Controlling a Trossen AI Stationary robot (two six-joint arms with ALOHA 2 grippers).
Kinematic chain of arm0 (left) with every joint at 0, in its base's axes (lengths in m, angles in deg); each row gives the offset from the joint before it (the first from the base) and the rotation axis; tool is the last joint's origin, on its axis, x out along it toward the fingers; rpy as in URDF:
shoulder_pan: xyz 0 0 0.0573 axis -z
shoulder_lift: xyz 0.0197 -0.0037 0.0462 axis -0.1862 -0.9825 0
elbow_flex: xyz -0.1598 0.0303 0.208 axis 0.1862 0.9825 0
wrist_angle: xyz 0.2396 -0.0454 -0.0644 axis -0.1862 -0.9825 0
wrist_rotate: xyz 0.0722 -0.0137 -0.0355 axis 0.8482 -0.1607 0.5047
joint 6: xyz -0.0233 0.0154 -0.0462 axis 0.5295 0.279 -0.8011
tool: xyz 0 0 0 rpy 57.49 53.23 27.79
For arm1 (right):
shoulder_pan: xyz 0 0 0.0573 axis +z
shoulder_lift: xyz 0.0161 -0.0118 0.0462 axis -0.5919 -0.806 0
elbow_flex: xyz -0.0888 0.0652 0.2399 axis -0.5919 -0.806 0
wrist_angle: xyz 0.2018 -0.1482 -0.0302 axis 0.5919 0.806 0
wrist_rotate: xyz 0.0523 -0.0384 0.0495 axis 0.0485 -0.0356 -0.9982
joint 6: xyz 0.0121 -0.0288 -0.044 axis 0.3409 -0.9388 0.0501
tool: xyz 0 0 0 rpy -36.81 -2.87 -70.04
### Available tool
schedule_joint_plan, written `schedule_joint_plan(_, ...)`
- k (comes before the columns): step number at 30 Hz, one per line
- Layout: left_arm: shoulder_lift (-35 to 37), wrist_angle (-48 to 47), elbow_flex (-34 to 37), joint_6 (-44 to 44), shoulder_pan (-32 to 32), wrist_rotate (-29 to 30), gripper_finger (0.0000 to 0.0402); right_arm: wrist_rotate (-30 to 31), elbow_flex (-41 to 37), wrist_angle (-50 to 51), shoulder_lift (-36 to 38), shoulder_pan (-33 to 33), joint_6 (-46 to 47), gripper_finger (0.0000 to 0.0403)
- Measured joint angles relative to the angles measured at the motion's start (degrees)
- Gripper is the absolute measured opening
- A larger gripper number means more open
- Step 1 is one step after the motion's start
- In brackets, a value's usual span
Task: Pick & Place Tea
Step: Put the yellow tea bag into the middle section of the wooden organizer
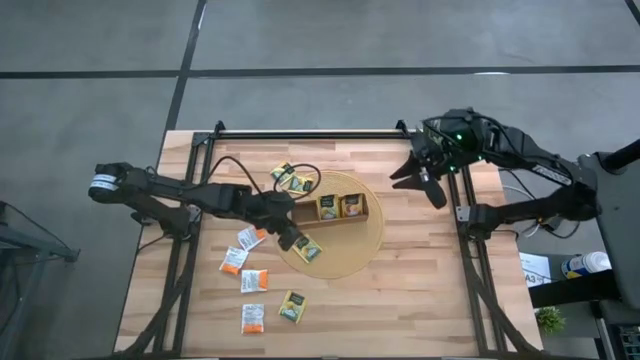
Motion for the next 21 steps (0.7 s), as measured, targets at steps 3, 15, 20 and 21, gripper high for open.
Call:
schedule_joint_plan(3,0.00,-0.02,0.00,0.33,0.02,-0.72,0.0176,0.00,-5.62,-3.01,3.69,0.02,1.83,0.0121)
schedule_joint_plan(15,0.00,-0.02,0.00,0.37,0.02,-1.04,0.0176,0.02,-27.04,-23.68,20.20,-0.02,1.06,0.0051)
schedule_joint_plan(20,0.00,-0.02,0.00,0.40,0.02,-1.03,0.0176,0.02,-33.96,-27.92,25.27,-0.02,1.30,0.0012)
schedule_joint_plan(21,0.00,-0.02,0.00,0.42,0.02,-1.03,0.0176,0.02,-35.10,-28.02,26.08,-0.02,2.03,0.0010)
